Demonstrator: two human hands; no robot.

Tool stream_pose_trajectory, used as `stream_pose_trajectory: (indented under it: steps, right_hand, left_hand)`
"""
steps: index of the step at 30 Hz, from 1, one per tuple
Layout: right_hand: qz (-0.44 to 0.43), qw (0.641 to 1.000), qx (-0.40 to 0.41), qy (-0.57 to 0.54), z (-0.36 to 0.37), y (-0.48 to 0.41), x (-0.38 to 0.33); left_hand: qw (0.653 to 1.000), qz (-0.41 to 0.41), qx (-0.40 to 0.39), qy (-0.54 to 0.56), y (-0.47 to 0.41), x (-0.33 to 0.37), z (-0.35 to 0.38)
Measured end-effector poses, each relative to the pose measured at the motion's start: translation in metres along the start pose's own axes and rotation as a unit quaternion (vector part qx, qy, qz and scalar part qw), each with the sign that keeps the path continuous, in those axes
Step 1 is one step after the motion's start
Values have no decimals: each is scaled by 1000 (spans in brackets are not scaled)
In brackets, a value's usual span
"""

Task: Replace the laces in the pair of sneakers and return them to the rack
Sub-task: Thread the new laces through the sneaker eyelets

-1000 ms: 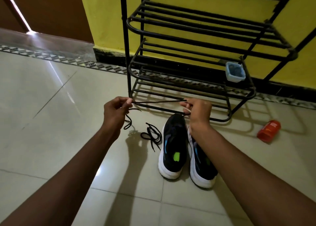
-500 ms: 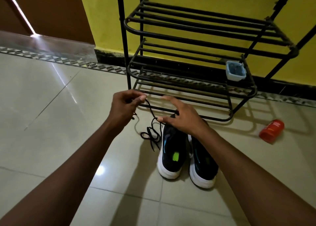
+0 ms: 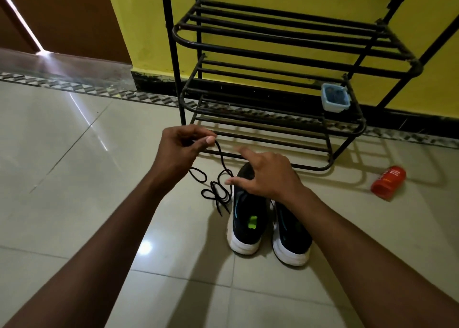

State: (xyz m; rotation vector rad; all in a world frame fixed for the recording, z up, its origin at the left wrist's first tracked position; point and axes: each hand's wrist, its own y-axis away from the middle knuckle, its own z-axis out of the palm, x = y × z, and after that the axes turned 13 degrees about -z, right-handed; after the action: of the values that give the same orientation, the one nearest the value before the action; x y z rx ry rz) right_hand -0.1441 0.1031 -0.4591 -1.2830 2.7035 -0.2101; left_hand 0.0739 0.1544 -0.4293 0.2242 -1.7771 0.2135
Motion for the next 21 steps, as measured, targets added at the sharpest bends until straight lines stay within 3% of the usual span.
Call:
stream_pose_trajectory:
  steps: [5, 12, 15, 18, 21]
  right_hand:
    - [-3, 960, 70, -271, 3, -20, -13]
    - [85, 967, 24, -238, 27, 2, -5]
    - [114, 929, 62, -345, 21, 0, -15]
    - [100, 891, 22, -441, 12, -8, -36]
    - [89, 936, -3, -340, 10, -20, -48]
  left_hand:
    - [998, 3, -61, -22, 9, 2, 6]
    - [1000, 1, 15, -25, 7, 3, -15]
    - [999, -3, -5, -49, 10, 4, -16]
    - [999, -10, -8, -49, 12, 2, -17]
    - [995, -24, -27, -91, 13, 0, -20]
